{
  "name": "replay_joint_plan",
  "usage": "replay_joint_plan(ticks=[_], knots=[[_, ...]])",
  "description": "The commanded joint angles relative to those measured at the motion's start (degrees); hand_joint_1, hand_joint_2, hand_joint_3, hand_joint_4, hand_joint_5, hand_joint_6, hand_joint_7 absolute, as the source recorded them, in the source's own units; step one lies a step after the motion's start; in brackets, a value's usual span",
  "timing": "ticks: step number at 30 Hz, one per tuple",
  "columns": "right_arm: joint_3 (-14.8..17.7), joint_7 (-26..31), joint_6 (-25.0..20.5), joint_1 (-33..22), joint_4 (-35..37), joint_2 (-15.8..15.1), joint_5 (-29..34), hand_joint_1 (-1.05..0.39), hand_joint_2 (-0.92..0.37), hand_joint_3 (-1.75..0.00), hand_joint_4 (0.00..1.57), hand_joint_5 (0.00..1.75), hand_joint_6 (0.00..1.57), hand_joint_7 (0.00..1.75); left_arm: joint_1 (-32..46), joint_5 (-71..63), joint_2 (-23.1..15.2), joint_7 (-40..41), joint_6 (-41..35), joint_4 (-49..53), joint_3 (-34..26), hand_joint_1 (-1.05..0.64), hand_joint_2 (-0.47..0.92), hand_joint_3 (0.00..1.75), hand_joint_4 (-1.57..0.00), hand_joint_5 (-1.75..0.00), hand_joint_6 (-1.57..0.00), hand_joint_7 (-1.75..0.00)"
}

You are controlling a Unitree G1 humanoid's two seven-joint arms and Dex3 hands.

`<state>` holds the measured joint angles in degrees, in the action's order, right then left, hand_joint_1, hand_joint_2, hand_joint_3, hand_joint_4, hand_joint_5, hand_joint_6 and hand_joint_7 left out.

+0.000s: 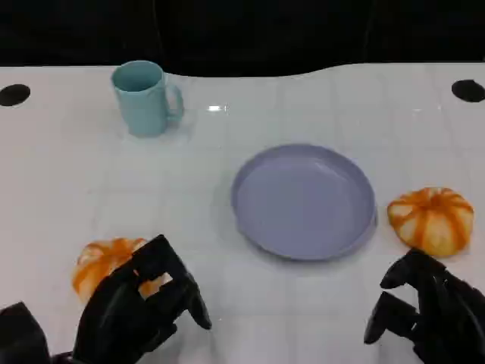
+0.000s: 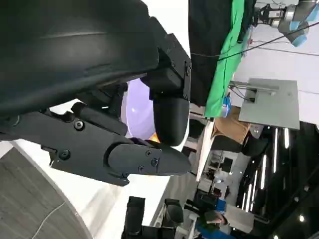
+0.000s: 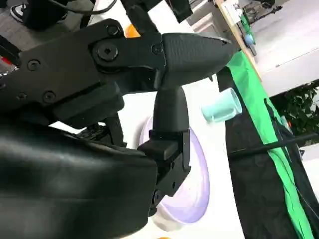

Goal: Grasp the bread from the table and place it into the plate.

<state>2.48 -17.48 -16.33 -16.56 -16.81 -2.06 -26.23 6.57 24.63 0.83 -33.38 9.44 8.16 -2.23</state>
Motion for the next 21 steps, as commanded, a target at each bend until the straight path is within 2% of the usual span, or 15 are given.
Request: replay_joint_plan(ticks=[1,21], knots=[[0.6,0.1,0.5,0.0,-0.1,-0.3,-0.2,-0.52,-0.92,-0.39,0.62,1.75,0.43,1.63,-0.3,0.1,-0.7,-0.8,0.4,0.7,-0.4,-0.59,0.92,0.25,-0.71,-1.75,-0.51,-1.72],[0.4,0.6,-0.3,-0.2,-1.0,-0.5,-0.3,-0.51,-0.92,-0.4,0.61,1.75,0.42,1.64,-0.2,-0.3,-0.5,-0.1,0.7,0.2,-0.5,-0.6,0.92,0.27,-0.7,-1.75,-0.51,-1.71]])
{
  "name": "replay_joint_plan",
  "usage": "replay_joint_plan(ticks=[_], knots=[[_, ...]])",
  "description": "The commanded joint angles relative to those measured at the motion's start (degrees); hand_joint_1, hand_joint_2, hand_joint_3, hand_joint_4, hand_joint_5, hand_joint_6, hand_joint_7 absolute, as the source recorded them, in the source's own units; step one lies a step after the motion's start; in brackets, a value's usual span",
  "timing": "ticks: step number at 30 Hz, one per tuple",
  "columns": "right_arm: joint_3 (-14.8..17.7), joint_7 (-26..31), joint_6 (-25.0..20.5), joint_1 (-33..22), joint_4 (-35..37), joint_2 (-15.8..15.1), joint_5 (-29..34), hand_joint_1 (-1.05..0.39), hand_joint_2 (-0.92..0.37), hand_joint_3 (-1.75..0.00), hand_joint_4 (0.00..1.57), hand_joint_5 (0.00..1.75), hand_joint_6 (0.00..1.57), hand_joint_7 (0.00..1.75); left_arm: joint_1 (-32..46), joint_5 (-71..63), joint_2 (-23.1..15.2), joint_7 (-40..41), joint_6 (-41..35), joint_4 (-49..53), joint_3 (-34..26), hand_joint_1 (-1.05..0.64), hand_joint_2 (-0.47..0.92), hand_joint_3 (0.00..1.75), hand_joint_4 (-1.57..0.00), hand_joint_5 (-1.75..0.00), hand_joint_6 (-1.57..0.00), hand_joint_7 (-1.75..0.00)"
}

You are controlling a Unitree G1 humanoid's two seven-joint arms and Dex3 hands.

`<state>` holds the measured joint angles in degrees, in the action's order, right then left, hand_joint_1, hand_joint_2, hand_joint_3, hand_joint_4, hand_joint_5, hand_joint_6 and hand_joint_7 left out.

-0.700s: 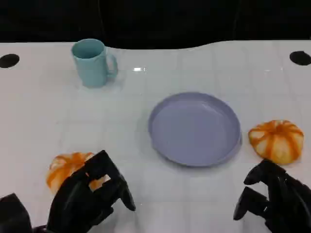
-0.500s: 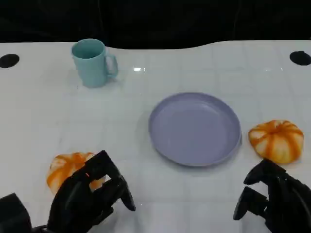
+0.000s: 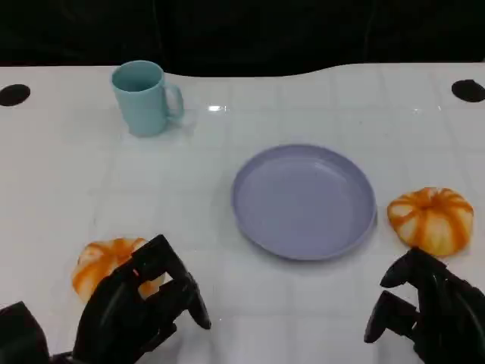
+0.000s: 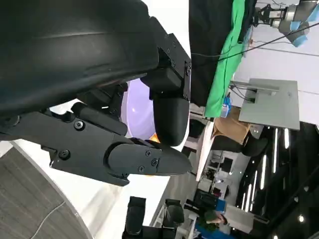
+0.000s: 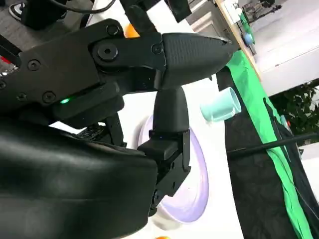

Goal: Grasp the bread from the table and place it into the plate.

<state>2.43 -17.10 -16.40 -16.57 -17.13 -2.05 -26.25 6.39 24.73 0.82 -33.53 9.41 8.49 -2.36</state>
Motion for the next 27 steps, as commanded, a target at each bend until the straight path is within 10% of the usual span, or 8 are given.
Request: replay_joint_plan(ticks=[1,12,27], knots=[[0.5,0.2,-0.1,-0.1,-0.5,-0.5,-0.2,-0.51,-0.92,-0.4,0.61,1.75,0.42,1.64,0.0,-0.5,-0.4,0.2,0.9,-0.2,-0.5,-0.6,0.92,0.28,-0.7,-1.75,-0.5,-1.71],[0.4,0.2,0.0,0.4,-0.1,-0.5,0.0,-0.52,-0.92,-0.4,0.62,1.75,0.43,1.64,0.0,-2.3,-0.5,1.8,2.0,-1.8,-0.7,-0.57,0.92,0.25,-0.52,-1.72,-0.51,-1.26],[0.2,0.6,-0.4,0.3,-0.7,-0.4,0.0,-0.52,-0.92,-0.4,0.62,1.75,0.44,1.64,-0.2,-14.1,-4.7,9.7,4.5,-9.3,-0.3,-0.57,0.92,0.11,-0.47,-1.03,-0.59,-0.33]])
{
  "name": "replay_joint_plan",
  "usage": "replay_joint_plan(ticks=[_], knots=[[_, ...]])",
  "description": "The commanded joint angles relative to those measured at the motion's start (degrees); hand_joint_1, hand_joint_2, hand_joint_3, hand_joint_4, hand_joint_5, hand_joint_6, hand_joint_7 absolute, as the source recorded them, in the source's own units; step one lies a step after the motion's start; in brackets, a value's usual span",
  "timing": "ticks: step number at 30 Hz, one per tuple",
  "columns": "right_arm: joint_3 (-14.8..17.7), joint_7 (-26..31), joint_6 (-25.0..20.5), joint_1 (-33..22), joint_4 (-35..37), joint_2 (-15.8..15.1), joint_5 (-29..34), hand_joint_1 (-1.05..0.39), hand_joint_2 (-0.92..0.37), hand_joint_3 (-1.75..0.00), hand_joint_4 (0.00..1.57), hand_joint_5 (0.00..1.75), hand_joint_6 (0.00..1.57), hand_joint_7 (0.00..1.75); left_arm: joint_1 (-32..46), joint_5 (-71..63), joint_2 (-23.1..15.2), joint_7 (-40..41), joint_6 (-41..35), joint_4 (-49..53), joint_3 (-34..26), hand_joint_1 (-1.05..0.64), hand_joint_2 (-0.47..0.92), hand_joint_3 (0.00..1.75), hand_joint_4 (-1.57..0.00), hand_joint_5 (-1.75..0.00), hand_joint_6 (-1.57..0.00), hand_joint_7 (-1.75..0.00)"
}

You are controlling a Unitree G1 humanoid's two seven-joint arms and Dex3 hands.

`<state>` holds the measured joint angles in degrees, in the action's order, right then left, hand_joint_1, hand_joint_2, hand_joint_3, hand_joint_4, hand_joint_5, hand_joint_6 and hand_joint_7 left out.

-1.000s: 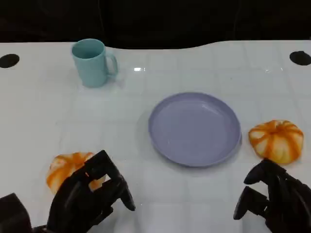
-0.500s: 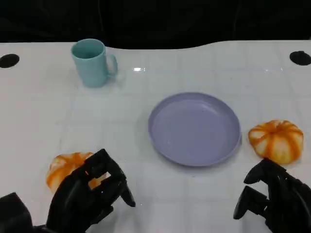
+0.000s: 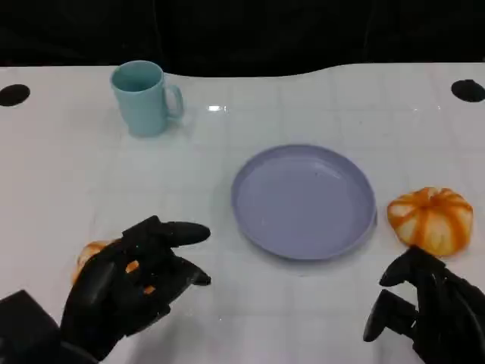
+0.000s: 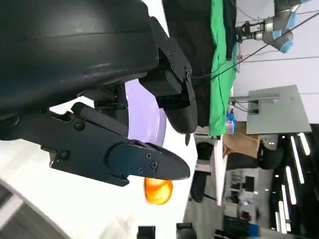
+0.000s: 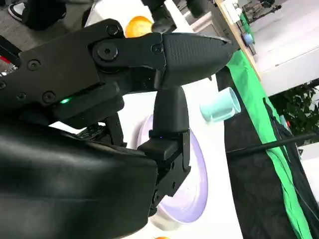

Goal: Grasp the bread from the table and place it into the plate.

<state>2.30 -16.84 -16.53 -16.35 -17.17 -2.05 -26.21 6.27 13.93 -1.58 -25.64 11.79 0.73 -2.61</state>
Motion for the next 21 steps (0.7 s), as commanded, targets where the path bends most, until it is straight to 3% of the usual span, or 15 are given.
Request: replay_joint_plan(ticks=[1,6,14,17,21], knots=[[0.3,0.2,-0.2,0.1,-0.5,-0.4,-0.1,-0.52,-0.92,-0.4,0.62,1.75,0.44,1.64,-0.2,-4.2,-2.8,2.0,2.7,-1.6,-0.1,-0.55,0.92,0.11,-0.44,-1.0,-0.57,-0.3],[0.6,-0.1,-0.6,0.2,-0.4,-0.6,-0.7,-0.52,-0.92,-0.4,0.62,1.75,0.44,1.64,0.6,-10.4,-6.4,4.3,0.5,-6.0,0.6,-0.54,0.92,0.07,-0.32,-0.87,-0.51,-0.16],[0.5,-0.1,-0.5,0.1,-0.6,-0.6,-0.6,-0.53,-0.92,-0.4,0.62,1.75,0.43,1.65,0.9,-16.4,-9.6,6.8,0.0,-9.1,1.3,-0.52,0.92,0.01,-0.31,-0.71,-0.52,-0.05],[0.6,-0.3,-0.3,0.3,-0.2,-0.7,-0.5,-0.53,-0.92,-0.42,0.62,1.75,0.44,1.65,0.3,-25.9,-13.8,9.5,1.2,-12.1,1.1,-0.45,0.87,0.0,-0.27,-0.57,-0.5,-0.02],[0.6,0.1,-0.7,0.3,-0.5,-0.6,-0.5,-0.53,-0.92,-0.43,0.62,1.75,0.43,1.65,0.0,-31.6,-16.5,11.1,1.3,-13.7,1.6,-0.4,0.85,0.0,-0.24,-0.5,-0.46,0.0]])
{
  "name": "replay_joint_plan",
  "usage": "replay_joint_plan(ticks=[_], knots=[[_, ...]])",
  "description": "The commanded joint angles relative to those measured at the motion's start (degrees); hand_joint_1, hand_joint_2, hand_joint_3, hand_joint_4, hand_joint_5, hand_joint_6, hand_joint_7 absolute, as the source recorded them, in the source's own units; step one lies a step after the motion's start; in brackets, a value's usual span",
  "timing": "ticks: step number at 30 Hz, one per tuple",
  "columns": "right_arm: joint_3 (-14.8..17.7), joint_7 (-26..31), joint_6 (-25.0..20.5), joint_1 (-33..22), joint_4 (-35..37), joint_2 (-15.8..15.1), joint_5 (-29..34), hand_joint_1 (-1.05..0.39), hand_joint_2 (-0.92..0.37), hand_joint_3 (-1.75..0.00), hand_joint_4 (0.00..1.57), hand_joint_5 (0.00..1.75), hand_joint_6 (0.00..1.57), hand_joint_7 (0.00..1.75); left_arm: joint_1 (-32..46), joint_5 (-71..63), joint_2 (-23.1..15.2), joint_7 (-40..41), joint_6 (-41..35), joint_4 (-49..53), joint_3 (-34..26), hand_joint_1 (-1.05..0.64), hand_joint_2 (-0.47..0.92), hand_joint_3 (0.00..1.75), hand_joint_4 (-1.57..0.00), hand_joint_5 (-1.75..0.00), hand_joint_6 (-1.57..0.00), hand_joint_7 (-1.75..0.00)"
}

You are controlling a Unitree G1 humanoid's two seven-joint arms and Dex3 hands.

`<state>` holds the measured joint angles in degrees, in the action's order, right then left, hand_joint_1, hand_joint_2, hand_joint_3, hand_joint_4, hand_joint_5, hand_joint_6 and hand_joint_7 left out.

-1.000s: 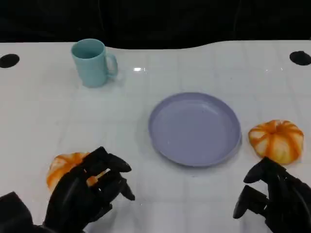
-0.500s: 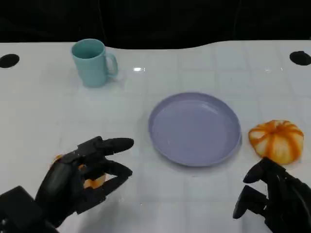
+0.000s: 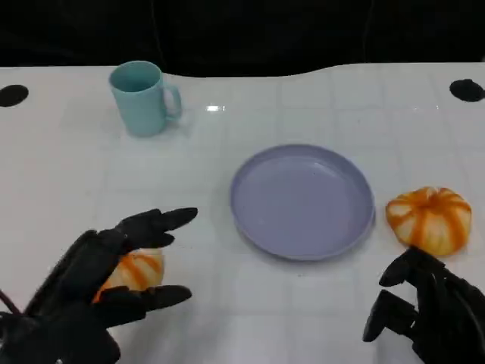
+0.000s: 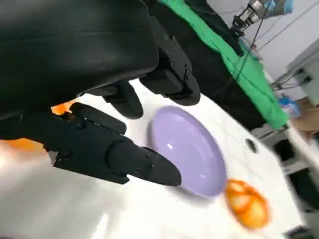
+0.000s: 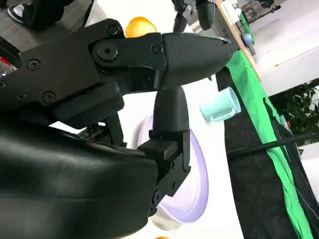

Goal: Grasp the bread from the table and place it into the plate.

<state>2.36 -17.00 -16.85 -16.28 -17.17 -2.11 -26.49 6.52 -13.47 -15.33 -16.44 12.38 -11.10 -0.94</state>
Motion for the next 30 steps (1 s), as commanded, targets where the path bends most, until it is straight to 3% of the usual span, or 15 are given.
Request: replay_joint_plan(ticks=[1,5,8,11,15,30], knots=[[0.5,0.4,-0.5,0.2,-0.6,-0.6,-0.2,-0.53,-0.92,-0.43,0.62,1.75,0.43,1.66,-0.4,-5.4,-3.5,2.4,1.1,-2.1,0.1,-0.37,0.83,0.0,-0.23,-0.5,-0.45,0.0],[0.5,0.5,-0.7,0.2,-0.7,-0.6,-0.1,-0.53,-0.92,-0.42,0.62,1.75,0.43,1.67,-0.4,-6.9,-4.2,3.2,1.7,-2.3,0.4,-0.35,0.82,0.0,-0.21,-0.5,-0.44,0.0],[0.7,0.1,-0.7,0.4,-0.5,-0.8,-0.3,-0.54,-0.92,-0.42,0.62,1.75,0.43,1.67,-0.5,-15.5,-7.6,1.3,-2.9,-6.7,1.3,-0.29,0.81,0.0,-0.09,-0.43,-0.35,0.0],[0.7,0.1,-0.7,0.4,-0.5,-0.8,-0.3,-0.54,-0.92,-0.42,0.62,1.75,0.43,1.67,-0.4,-18.0,-8.3,1.6,-4.5,-8.1,1.9,-0.27,0.79,0.0,-0.06,-0.41,-0.34,0.0],[0.8,0.4,-0.7,0.5,-0.1,-0.4,-0.4,-0.53,-0.92,-0.41,0.63,1.75,0.45,1.66,-1.4,-27.1,-12.0,-1.3,-8.2,-10.6,3.9,-0.27,0.78,0.0,0.0,-0.36,-0.3,-0.01],[0.7,-0.1,-0.7,0.3,-0.6,-0.7,-0.6,-0.54,-0.92,-0.43,0.62,1.75,0.46,1.65,-7.3,-40.6,-13.8,-11.4,-17.5,-10.2,10.7,-0.28,0.77,0.0,-0.01,-0.27,-0.24,0.0]])
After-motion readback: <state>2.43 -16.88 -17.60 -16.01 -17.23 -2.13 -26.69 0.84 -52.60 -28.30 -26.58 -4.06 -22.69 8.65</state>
